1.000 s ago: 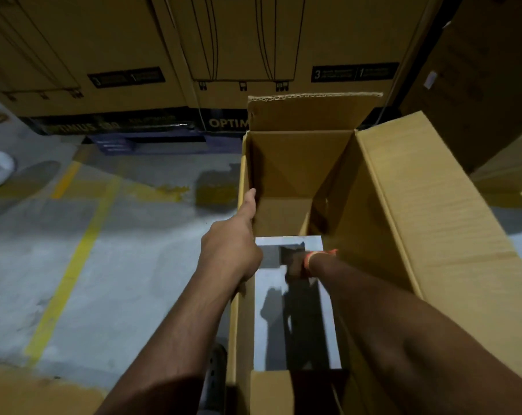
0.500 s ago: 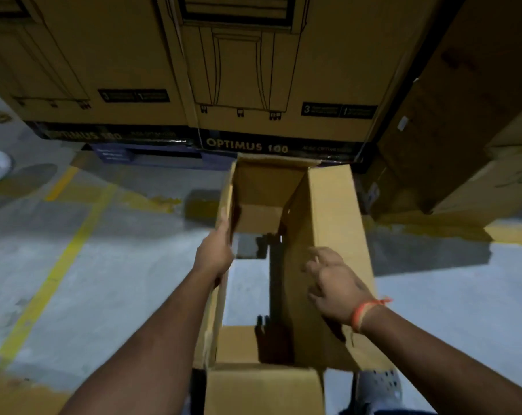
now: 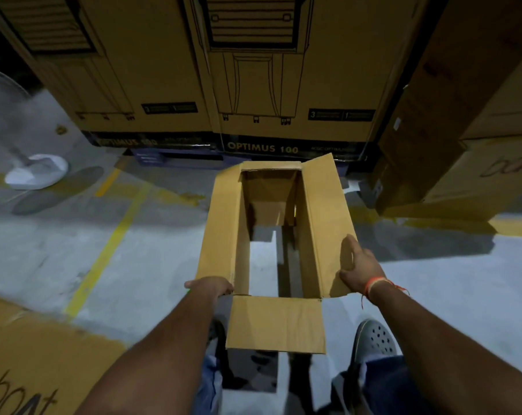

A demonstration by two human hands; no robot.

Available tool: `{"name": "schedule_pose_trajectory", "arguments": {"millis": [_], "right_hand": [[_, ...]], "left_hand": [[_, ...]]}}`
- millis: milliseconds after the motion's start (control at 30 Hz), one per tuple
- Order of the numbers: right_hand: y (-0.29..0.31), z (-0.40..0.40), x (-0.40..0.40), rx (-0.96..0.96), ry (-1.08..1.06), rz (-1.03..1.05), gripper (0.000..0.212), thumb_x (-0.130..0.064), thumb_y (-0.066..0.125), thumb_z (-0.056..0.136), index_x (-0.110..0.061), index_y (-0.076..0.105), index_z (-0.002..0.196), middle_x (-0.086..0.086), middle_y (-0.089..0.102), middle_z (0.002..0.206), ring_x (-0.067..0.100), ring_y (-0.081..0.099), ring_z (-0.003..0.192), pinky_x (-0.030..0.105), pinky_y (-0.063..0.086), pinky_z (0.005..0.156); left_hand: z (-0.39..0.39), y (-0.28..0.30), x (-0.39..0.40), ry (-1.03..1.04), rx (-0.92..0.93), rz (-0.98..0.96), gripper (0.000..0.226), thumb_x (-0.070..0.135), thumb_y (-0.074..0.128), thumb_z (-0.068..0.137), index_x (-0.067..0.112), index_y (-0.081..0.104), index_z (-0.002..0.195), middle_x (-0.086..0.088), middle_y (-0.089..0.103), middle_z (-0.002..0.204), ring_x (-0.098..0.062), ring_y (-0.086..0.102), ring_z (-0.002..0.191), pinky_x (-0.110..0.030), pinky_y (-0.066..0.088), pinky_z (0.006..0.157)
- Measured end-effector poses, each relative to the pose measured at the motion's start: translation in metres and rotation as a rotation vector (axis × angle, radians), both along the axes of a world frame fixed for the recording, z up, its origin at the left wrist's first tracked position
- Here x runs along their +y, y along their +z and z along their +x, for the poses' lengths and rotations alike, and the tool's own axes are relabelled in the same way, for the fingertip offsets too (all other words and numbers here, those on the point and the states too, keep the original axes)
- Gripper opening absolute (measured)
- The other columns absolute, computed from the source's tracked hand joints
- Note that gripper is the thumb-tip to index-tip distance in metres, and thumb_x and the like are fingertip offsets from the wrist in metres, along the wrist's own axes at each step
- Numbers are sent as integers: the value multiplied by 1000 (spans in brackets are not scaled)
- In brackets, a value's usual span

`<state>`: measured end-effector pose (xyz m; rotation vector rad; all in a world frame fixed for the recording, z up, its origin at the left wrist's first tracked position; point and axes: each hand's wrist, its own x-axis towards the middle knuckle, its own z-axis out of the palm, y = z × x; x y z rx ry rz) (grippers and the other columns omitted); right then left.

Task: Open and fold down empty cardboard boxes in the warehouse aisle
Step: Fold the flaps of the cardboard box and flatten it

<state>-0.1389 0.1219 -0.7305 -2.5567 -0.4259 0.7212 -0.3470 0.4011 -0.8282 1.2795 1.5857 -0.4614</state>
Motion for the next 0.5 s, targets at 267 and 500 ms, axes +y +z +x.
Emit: {"name": "schedule_pose_trajectory", "arguments": {"millis": [267,500], "right_hand": [[7,4,-11,144,-249,185,64,-5,69,88,-10,43,146,18,59,131,38,57,117,54,49,104],[20,-3,1,279,-141,314,43,-3,62,93,-22,53,132,9,58,121,36,58,112,55,55,92]], "left_hand": [[4,80,-61,266,-274,-200,13,5,57,101,-7,59,102,-16,64,109,-32,60,78,-43,52,79],[48,80,-51,559,-961,-239,102,-16,53,93,39,0,161,-22,57,138,-33,62,104,-49,51,91]]}}
